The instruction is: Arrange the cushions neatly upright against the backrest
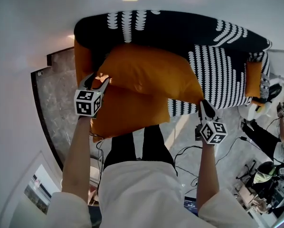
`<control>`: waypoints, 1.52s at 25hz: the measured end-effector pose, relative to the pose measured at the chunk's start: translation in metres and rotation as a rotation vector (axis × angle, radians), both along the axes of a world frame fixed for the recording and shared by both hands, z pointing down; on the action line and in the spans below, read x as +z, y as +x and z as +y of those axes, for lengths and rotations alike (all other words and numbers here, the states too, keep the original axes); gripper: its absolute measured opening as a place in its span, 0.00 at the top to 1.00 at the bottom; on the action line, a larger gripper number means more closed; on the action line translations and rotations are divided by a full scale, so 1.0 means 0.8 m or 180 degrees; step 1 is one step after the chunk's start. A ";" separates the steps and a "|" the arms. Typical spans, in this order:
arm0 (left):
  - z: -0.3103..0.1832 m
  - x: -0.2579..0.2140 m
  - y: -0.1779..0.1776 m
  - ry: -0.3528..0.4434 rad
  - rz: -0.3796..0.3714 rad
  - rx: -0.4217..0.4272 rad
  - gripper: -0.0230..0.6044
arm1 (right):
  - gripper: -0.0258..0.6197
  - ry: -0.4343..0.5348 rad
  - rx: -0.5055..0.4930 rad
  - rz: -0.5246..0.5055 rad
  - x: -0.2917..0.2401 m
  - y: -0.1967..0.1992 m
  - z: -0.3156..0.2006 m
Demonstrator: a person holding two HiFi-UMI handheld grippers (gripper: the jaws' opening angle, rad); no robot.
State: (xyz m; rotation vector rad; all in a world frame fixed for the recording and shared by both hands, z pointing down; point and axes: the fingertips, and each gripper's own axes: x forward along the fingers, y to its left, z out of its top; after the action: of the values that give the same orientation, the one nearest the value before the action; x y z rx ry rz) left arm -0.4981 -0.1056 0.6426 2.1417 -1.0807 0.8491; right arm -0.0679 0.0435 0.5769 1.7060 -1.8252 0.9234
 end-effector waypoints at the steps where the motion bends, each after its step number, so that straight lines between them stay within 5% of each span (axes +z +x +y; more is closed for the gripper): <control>1: 0.001 0.001 0.002 -0.0017 -0.0004 0.0014 0.53 | 0.83 -0.0012 0.0006 -0.0003 0.000 0.003 0.002; 8: 0.005 0.003 0.010 -0.0044 -0.0065 0.0094 0.68 | 0.55 -0.0211 -0.0157 0.0041 0.025 0.004 0.008; 22: 0.020 0.005 0.015 -0.0145 -0.0232 -0.0146 0.81 | 0.52 -0.0633 -0.0103 -0.0192 0.087 0.015 0.011; 26: 0.023 0.006 0.016 -0.0149 -0.0322 -0.0143 0.81 | 0.55 -0.0714 -0.0139 -0.0267 0.097 0.010 0.008; 32: 0.026 0.002 0.022 -0.0167 -0.0318 -0.0223 0.85 | 0.74 -0.0706 -0.0275 -0.0269 0.092 -0.001 -0.001; 38: 0.013 -0.028 0.024 -0.0016 -0.0144 -0.0343 0.87 | 0.84 -0.0386 -0.0276 -0.0209 0.053 0.006 -0.039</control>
State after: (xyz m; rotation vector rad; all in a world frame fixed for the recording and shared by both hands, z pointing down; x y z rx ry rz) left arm -0.4789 -0.0951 0.6201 2.0488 -1.2040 0.8524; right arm -0.0634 0.0122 0.6195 1.5282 -1.8300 1.0426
